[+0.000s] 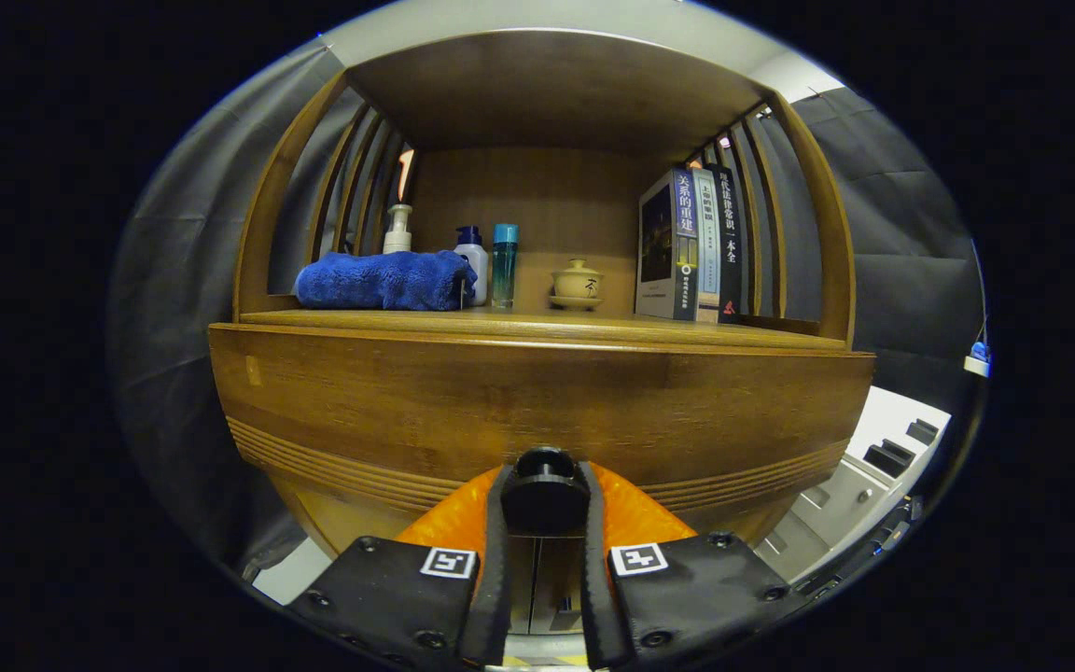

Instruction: Pull open the drawer, take out the items inside it, and place them on the countertop above the cabinet.

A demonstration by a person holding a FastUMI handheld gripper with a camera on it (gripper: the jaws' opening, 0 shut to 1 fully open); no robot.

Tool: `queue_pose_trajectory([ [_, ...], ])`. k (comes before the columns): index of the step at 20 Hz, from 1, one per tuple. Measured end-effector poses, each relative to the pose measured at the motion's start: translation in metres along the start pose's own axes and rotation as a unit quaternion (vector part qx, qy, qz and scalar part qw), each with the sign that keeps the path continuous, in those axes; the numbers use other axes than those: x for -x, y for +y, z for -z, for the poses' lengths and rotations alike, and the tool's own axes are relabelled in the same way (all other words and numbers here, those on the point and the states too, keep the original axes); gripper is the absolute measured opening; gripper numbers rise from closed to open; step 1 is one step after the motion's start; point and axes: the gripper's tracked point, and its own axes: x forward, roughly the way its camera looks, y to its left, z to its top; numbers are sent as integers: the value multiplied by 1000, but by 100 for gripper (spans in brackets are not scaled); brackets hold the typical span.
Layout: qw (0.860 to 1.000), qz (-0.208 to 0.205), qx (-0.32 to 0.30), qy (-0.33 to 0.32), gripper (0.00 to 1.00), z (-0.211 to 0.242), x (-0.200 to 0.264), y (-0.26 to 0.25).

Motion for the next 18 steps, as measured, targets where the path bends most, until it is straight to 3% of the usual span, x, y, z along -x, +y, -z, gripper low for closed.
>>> queue_pose_trajectory([
  [18,998,15,28,60,39,17,96,2],
])
